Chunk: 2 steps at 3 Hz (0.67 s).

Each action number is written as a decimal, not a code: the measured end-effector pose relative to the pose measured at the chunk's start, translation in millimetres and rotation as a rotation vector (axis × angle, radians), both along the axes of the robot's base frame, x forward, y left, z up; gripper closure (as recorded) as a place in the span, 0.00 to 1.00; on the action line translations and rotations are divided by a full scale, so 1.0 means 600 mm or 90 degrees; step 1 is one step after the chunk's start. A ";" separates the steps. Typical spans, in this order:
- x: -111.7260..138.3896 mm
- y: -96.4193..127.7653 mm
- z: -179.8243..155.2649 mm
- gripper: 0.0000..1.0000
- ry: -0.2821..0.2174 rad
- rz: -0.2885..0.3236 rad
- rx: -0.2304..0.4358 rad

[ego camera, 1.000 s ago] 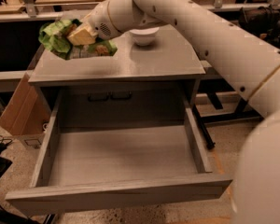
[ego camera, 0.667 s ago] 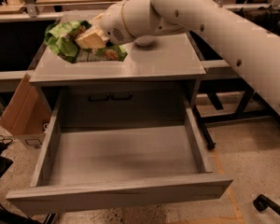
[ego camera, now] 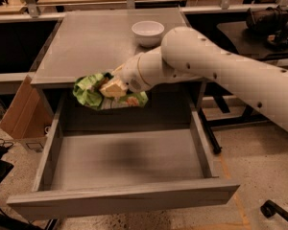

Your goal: Place green rice chip bag into top drawer

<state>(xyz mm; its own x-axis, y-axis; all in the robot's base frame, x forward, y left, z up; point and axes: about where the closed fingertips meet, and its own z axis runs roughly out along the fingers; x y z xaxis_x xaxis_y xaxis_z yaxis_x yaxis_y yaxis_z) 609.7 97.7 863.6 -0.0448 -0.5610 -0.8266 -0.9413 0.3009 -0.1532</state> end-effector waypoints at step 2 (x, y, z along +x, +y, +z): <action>-0.036 -0.037 -0.154 1.00 0.054 -0.027 -0.063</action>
Offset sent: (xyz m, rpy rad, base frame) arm -0.0130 -0.0197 -0.0712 -0.0765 0.0643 -0.0420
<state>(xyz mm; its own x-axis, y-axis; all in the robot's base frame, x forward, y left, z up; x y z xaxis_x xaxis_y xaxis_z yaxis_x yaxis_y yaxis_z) 588.2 75.8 770.9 -0.1375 -0.6360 -0.7594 -0.9390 0.3276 -0.1044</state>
